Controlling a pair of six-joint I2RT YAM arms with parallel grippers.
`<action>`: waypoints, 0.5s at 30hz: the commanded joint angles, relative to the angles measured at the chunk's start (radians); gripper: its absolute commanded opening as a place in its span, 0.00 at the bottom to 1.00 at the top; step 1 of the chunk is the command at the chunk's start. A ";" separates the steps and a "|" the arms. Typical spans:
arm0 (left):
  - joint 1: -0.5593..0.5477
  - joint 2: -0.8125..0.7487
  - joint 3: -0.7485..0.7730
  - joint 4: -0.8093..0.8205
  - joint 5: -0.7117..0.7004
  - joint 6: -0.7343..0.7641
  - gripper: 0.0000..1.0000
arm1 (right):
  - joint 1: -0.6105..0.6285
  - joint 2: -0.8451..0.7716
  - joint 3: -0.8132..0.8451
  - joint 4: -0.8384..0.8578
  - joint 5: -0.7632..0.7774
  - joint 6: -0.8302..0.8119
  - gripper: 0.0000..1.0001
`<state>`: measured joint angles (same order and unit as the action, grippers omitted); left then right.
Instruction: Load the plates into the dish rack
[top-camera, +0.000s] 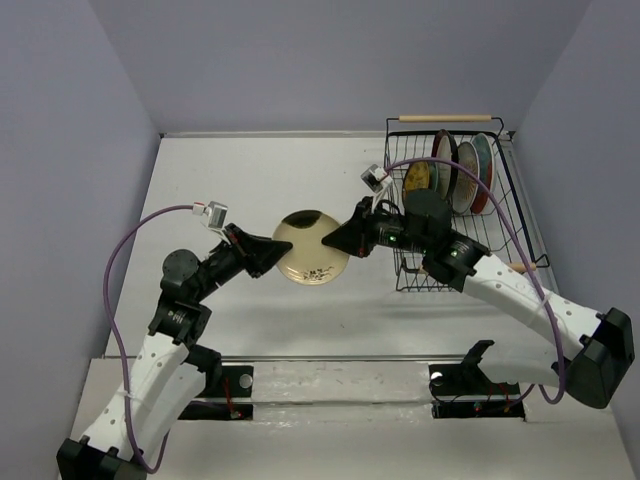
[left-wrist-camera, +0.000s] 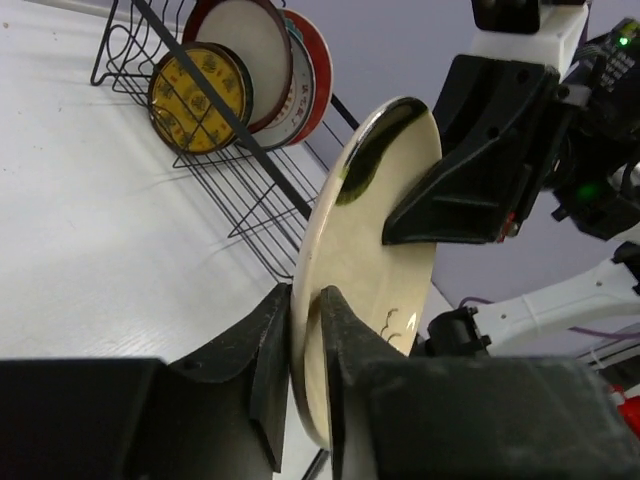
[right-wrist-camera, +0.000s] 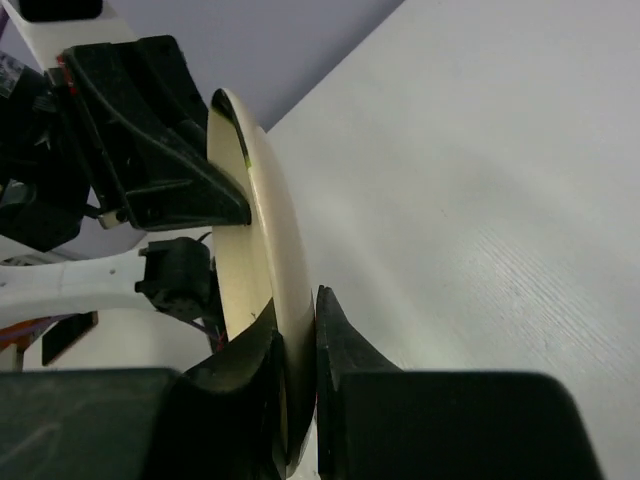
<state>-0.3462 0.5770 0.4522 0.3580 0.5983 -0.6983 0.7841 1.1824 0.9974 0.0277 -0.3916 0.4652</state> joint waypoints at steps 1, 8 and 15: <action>0.001 0.004 0.029 0.075 0.067 0.016 0.44 | -0.005 -0.029 0.017 0.048 -0.023 -0.017 0.07; 0.003 -0.029 0.209 -0.338 -0.165 0.307 0.99 | -0.134 -0.079 0.147 -0.175 0.363 -0.087 0.07; 0.003 -0.111 0.174 -0.459 -0.378 0.407 0.99 | -0.235 0.049 0.313 -0.340 0.878 -0.178 0.07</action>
<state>-0.3405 0.5003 0.6289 -0.0135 0.3393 -0.3882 0.6090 1.1690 1.2083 -0.2295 0.1894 0.3557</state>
